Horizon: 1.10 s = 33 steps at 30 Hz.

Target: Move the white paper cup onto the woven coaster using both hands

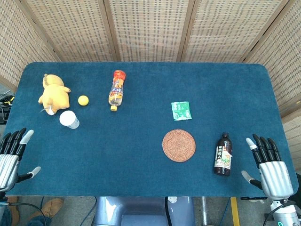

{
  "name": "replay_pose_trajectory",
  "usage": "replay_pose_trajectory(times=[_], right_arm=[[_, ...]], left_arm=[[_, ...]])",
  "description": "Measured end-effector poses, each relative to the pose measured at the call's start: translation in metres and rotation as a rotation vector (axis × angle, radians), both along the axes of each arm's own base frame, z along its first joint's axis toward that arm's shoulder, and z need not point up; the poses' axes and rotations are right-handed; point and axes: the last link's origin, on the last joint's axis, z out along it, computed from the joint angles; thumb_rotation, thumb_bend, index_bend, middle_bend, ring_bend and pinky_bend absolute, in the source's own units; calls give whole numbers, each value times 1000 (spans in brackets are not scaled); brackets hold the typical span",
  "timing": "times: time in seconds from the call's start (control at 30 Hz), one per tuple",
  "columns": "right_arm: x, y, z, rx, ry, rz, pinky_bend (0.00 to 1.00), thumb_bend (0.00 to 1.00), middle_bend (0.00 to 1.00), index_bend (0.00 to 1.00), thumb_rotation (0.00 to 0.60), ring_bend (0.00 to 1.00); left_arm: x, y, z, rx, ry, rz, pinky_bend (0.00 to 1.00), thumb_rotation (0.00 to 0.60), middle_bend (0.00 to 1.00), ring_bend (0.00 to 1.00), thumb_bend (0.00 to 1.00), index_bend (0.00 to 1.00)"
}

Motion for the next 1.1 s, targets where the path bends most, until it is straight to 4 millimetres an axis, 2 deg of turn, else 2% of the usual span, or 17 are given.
replay_pose_trajectory(times=[0.37,0.57,0.67,0.77,0.97,1.1], right_arm=[[-1,-1,-1,3,3,-6,0,0,0,0,600,0],[-3,-3,-1,5,9,-19,0,0,0,0,600,0],[-6,-6,-2,4,18,-31,0,0,0,0,600,0],[-9,-10,-4,3,26,-48,0,0,0,1,600,0],[-15,-17,-6,-6,44,-80,0,0,0,5,600,0],[-21,-21,-7,-10,59,-112,0,0,0,6,600,0]], left_arm=[[-1,2,-3,-11,6,7,0,600,0,0,21,0],[-6,17,-8,-39,31,22,0,600,0,0,20,0],[-9,35,-13,-77,48,29,0,600,0,0,21,0],[-8,63,-20,-138,65,18,0,600,0,0,12,0],[-6,134,-33,-231,161,-31,0,600,0,0,1,0],[-14,176,-40,-233,237,-50,0,600,0,0,0,0]])
